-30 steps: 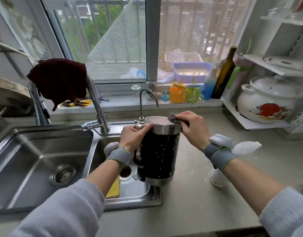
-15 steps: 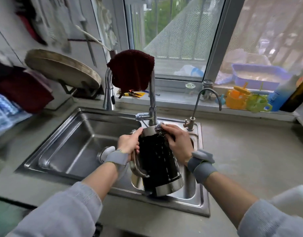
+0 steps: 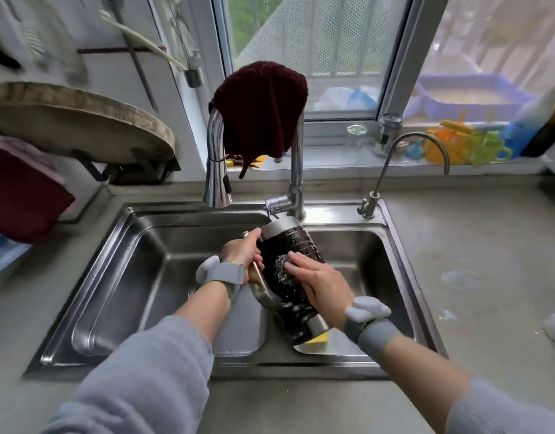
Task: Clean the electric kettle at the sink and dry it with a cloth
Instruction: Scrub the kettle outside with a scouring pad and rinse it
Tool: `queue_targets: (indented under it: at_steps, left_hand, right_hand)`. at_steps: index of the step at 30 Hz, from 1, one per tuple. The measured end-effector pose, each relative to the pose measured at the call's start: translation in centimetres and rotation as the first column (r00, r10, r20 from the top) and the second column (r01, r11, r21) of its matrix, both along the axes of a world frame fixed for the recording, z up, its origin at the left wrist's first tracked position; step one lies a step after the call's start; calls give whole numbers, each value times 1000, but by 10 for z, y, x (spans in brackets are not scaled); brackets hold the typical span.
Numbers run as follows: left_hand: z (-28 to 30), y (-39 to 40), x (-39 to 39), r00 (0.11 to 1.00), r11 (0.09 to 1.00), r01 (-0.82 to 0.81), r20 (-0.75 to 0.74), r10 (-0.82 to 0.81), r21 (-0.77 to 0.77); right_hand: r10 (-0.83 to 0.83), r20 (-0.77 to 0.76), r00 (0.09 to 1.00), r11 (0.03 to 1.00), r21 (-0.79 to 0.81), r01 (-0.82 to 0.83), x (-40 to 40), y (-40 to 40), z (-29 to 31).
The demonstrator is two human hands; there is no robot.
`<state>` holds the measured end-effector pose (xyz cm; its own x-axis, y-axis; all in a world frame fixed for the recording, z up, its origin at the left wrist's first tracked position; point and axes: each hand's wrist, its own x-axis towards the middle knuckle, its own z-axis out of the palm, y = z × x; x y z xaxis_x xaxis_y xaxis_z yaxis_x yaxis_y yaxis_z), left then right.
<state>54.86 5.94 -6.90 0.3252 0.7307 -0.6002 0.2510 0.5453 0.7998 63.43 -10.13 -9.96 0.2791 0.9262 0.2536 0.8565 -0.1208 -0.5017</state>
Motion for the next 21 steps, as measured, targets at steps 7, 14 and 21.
queue_targets:
  at_steps: [7,14,21]
  left_hand:
    - [-7,14,-4,995,1000,1,-103,2,30]
    - [-7,11,2,985,994,-40,-161,56,101]
    - [-4,5,8,986,987,-35,-156,60,159]
  right_hand:
    - [-81,-64,995,996,34,83,10,14,3]
    - [-222,-141,965,975,-16,222,37,32,7]
    - [-606,-321,727,792,-324,517,61,40,-4]
